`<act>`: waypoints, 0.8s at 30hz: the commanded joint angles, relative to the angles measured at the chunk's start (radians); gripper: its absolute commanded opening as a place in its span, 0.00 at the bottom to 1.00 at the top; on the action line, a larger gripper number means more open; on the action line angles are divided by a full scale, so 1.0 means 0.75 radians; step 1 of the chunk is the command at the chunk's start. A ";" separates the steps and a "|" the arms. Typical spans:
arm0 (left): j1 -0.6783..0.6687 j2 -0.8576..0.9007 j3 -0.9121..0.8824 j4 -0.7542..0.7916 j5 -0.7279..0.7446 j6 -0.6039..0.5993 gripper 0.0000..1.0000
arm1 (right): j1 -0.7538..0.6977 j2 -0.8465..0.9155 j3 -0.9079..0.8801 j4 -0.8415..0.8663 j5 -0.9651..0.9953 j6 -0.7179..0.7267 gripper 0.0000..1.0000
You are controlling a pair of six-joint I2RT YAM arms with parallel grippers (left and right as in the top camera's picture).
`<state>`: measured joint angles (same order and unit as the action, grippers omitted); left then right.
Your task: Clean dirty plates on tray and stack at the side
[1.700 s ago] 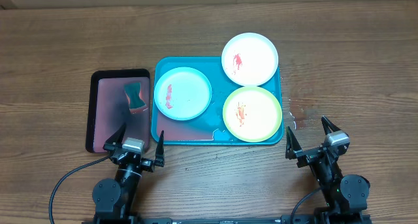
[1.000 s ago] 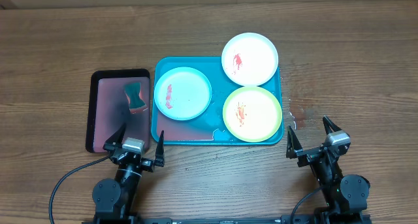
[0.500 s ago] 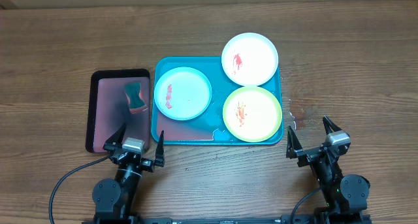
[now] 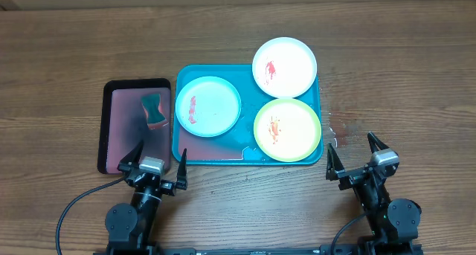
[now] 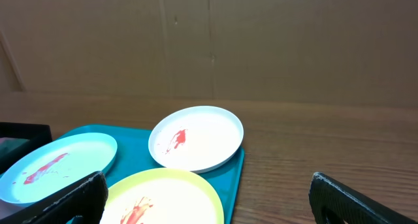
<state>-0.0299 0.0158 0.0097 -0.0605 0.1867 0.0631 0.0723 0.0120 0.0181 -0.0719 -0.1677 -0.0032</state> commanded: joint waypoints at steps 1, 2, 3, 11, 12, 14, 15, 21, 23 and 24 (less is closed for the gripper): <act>0.007 -0.014 -0.007 0.007 -0.013 0.025 1.00 | 0.001 -0.012 -0.013 0.006 0.012 -0.002 1.00; 0.007 -0.014 -0.007 0.010 -0.014 0.025 1.00 | 0.001 -0.012 -0.013 0.007 0.011 -0.001 1.00; 0.007 -0.014 -0.007 0.013 -0.014 0.025 1.00 | 0.001 -0.012 -0.013 0.007 0.011 -0.001 1.00; 0.007 -0.014 0.046 -0.017 -0.014 -0.060 1.00 | 0.001 -0.012 0.024 0.013 -0.093 0.010 1.00; 0.007 -0.013 0.069 -0.048 -0.014 -0.060 1.00 | 0.001 -0.012 0.038 0.011 -0.098 0.016 1.00; 0.007 -0.007 0.129 -0.132 -0.014 -0.058 1.00 | 0.001 -0.012 0.066 0.002 -0.099 0.053 1.00; 0.007 0.003 0.159 -0.170 -0.015 -0.057 1.00 | 0.001 -0.010 0.080 -0.008 -0.099 0.070 1.00; 0.007 0.157 0.394 -0.326 -0.055 -0.008 1.00 | 0.001 0.074 0.219 -0.079 -0.141 0.085 1.00; 0.007 0.249 0.491 -0.346 -0.054 -0.009 1.00 | 0.001 0.134 0.287 -0.093 -0.154 0.084 1.00; 0.007 0.299 0.542 -0.364 -0.053 -0.009 1.00 | 0.001 0.170 0.326 -0.103 -0.154 0.084 1.00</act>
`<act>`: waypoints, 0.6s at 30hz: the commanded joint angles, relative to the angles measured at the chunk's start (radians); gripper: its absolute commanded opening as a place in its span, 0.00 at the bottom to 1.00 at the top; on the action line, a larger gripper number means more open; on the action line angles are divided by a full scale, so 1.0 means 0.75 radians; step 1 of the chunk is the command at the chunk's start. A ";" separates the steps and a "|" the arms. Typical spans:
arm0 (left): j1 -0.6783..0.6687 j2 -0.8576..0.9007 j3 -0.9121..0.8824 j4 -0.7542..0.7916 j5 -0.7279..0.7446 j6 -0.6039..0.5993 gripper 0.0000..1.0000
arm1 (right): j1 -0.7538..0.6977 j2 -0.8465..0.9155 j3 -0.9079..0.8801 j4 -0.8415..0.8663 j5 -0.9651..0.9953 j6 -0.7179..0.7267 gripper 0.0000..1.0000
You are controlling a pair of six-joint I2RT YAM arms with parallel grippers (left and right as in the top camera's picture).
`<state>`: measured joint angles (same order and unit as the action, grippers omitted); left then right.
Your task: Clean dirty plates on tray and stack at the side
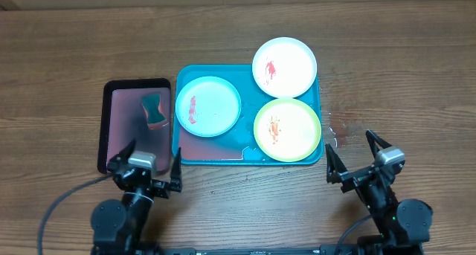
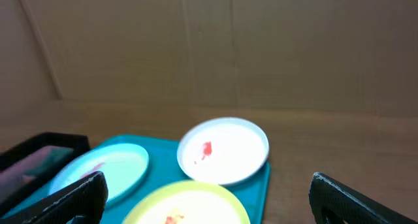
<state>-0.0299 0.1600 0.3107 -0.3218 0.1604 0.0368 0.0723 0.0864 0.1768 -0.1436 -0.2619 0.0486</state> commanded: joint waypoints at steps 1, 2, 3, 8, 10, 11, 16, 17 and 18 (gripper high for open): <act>0.007 0.156 0.189 -0.037 -0.017 0.026 1.00 | 0.001 0.106 0.150 -0.020 -0.028 0.015 1.00; 0.007 0.217 0.249 -0.069 -0.012 0.025 1.00 | 0.001 0.151 0.197 -0.042 -0.028 0.015 1.00; 0.007 0.278 0.308 -0.106 -0.006 0.025 1.00 | 0.001 0.204 0.249 -0.070 -0.028 0.015 1.00; 0.007 0.602 0.664 -0.362 -0.002 0.025 1.00 | 0.001 0.490 0.526 -0.225 -0.034 0.014 1.00; 0.007 0.730 0.827 -0.477 -0.003 0.026 1.00 | 0.001 0.602 0.638 -0.294 -0.049 0.014 1.00; 0.007 0.818 0.941 -0.558 -0.003 0.026 1.00 | 0.001 0.686 0.728 -0.355 -0.071 0.014 1.00; 0.007 1.212 1.477 -1.013 -0.003 0.026 1.00 | 0.001 1.049 1.161 -0.717 -0.174 0.014 1.00; 0.007 1.262 1.544 -1.077 -0.003 0.026 1.00 | 0.001 1.099 1.227 -0.778 -0.189 0.014 1.00; 0.007 1.316 1.616 -1.140 0.004 0.024 1.00 | 0.001 1.151 1.298 -0.842 -0.202 0.014 1.00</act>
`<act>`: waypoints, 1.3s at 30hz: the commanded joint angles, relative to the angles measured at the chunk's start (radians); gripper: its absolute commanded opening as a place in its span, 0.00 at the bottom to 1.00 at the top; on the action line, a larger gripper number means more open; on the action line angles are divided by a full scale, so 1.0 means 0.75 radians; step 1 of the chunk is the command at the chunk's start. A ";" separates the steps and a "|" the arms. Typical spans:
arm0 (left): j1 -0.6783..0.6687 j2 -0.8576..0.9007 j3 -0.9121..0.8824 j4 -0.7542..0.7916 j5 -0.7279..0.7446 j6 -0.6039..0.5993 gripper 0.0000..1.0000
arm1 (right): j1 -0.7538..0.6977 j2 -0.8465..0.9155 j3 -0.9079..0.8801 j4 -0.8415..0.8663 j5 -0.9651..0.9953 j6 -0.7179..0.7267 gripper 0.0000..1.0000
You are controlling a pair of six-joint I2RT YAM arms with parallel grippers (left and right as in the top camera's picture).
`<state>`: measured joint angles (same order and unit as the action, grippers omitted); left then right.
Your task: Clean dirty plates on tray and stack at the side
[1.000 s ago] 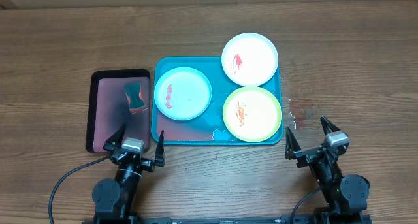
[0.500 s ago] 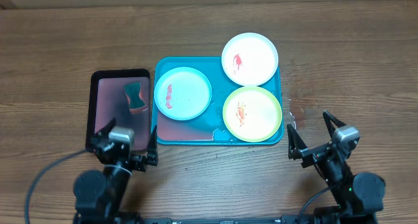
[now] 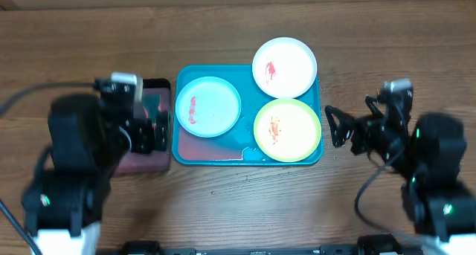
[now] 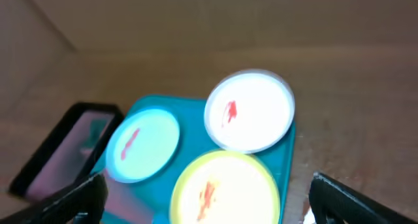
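Three red-smeared plates sit on the teal tray [image 3: 223, 149]: a light blue plate [image 3: 208, 106] on the left, a white plate [image 3: 284, 67] over the back right corner, and a yellow-green plate [image 3: 287, 130] at the front right. My left gripper [image 3: 152, 126] hangs open over the black tray [image 3: 152, 162], close to the teal sponge [image 3: 152, 102], which is partly hidden. My right gripper [image 3: 353, 126] is open and empty, just right of the teal tray. The right wrist view looks down on the white plate [image 4: 249, 111], blue plate [image 4: 142, 145] and yellow-green plate [image 4: 225, 188], between wide-apart fingers [image 4: 65, 204].
The black tray [image 4: 65, 149] lies against the teal tray's left side. A small wet patch [image 3: 335, 125] marks the wooden table right of the teal tray. Both arms and their cables fill the near left and near right of the table.
Both arms were low at the table's near edge. Now the left stands over the black tray and the right beside the teal tray's right edge. The wrist view looks down more steeply. Both grippers remain open.
Both arms rested at the near edge with grippers open and the plates untouched. Then the left arm sat slightly further left and the right wrist view had lifted. Now both arms are further out, flanking the teal tray, and no plate has moved.
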<state>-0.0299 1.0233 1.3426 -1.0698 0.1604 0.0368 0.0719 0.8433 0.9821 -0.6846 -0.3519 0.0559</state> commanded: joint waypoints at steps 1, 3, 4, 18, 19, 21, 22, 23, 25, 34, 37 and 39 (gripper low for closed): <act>0.007 0.210 0.297 -0.189 0.015 0.025 1.00 | 0.001 0.189 0.284 -0.168 -0.081 0.005 1.00; 0.007 0.280 0.365 -0.255 0.026 0.026 1.00 | 0.001 0.263 0.359 -0.187 -0.121 0.012 1.00; 0.007 0.305 0.372 -0.262 0.021 0.026 1.00 | 0.001 0.288 0.374 -0.185 -0.169 0.028 1.00; 0.007 0.576 0.480 -0.319 -0.020 -0.140 1.00 | 0.199 0.737 0.588 -0.239 -0.101 0.331 0.84; 0.007 0.601 0.518 -0.349 -0.027 -0.140 1.00 | 0.232 0.791 0.656 -0.296 -0.052 0.331 0.84; 0.007 0.661 0.598 -0.413 -0.104 -0.175 1.00 | 0.297 0.906 0.794 -0.399 0.037 0.331 0.84; 0.007 0.689 0.632 -0.440 -0.145 -0.192 1.00 | 0.328 0.971 0.865 -0.445 0.070 0.331 0.83; 0.007 0.715 0.663 -0.468 -0.180 -0.204 1.00 | 0.350 1.021 0.912 -0.469 0.088 0.335 0.82; 0.007 0.770 0.719 -0.515 -0.225 -0.226 1.00 | 0.390 1.108 0.968 -0.483 0.110 0.349 0.76; 0.007 0.839 0.738 -0.460 -0.224 -0.229 1.00 | 0.488 1.382 0.978 -0.440 0.172 0.417 0.52; 0.007 0.847 0.737 -0.459 -0.224 -0.230 1.00 | 0.504 1.446 0.977 -0.414 0.209 0.432 0.49; 0.007 0.855 0.735 -0.460 -0.225 -0.229 1.00 | 0.509 1.483 0.977 -0.403 0.236 0.456 0.46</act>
<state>-0.0299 1.6535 1.8717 -1.4174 0.0097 -0.1150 0.4423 1.9358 1.6962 -1.0004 -0.2237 0.3698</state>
